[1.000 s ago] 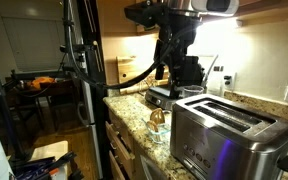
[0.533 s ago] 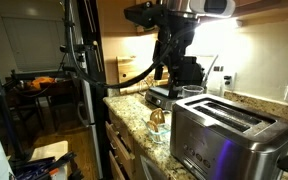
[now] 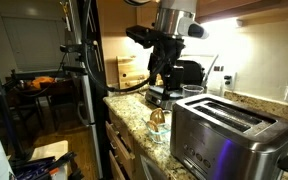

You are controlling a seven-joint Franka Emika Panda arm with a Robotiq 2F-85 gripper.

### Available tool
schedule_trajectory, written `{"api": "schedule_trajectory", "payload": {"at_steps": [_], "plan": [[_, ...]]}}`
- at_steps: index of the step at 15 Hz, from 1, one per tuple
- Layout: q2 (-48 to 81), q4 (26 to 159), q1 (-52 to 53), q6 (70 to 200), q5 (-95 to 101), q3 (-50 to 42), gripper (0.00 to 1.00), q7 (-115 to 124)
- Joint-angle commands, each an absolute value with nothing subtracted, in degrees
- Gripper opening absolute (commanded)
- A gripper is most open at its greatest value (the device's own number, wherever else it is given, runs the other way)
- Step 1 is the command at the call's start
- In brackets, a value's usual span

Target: Put the slices of bread in the toaster

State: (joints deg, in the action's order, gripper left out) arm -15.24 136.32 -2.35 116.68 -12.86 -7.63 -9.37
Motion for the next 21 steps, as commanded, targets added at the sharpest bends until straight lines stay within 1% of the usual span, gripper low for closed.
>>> {"api": "schedule_trajectory", "payload": {"at_steps": [1, 9, 21], "plan": [[-11.5, 135.7, -0.7, 120.6, -13.6, -4.2, 1.0, -6.3], [-4.3, 133.0, 1.3, 123.1, -13.5, 0.3, 1.0, -3.3], [0.3, 130.8, 2.2, 123.9, -13.9, 2.6, 1.0, -2.4]]}}
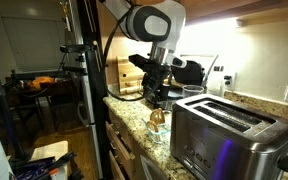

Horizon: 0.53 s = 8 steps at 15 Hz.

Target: Put the slices of bread in the toaster

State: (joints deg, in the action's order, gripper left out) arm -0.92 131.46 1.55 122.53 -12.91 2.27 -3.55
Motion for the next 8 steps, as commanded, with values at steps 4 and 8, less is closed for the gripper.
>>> {"api": "schedule_trajectory", "payload": {"at_steps": [4, 8], "plan": [[2.6, 129.5, 2.8, 124.5, -13.4, 3.7, 1.0, -2.1], [5.6, 127.3, 3.7, 124.8, -13.5, 4.6, 1.0, -2.2]]}}
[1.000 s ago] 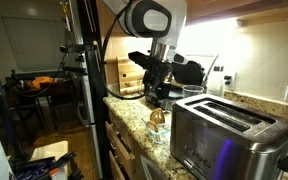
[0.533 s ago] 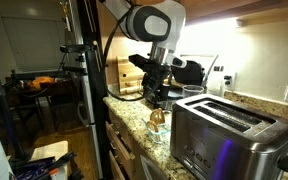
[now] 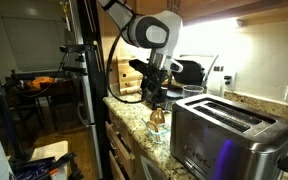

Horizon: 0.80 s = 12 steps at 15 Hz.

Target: Put the slices of bread in the toaster

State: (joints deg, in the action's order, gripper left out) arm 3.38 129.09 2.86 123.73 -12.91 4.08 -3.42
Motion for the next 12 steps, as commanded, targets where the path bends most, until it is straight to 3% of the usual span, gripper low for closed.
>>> {"api": "schedule_trajectory", "payload": {"at_steps": [1, 12], "plan": [[6.4, 126.8, 3.8, 124.8, -13.5, 4.8, 1.0, -2.2], [14.7, 120.2, 3.9, 125.5, -14.0, 5.8, 1.0, -2.7]]}}
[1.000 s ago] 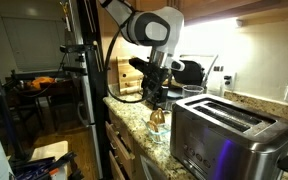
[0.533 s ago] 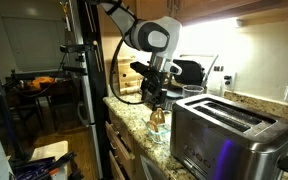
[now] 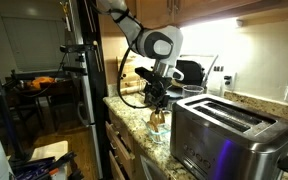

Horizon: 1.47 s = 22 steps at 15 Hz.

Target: Put the slices of bread in the toaster

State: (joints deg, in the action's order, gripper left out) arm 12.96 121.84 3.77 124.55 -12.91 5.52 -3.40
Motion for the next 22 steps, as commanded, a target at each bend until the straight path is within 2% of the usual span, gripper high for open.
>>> {"api": "schedule_trajectory", "payload": {"at_steps": [1, 15, 16, 17, 22], "plan": [[15.3, 119.6, 3.9, 125.5, -14.0, 5.8, 1.0, -2.7], [22.8, 113.2, 3.4, 127.2, -13.8, 6.3, 1.0, -2.6], [22.9, 112.9, 3.4, 127.2, -13.8, 6.2, 0.95, -2.6], [23.0, 112.6, 3.3, 127.2, -13.7, 6.2, 0.72, -2.5], [22.9, 111.5, 3.2, 127.0, -13.6, 5.9, 0.61, -2.2]]}}
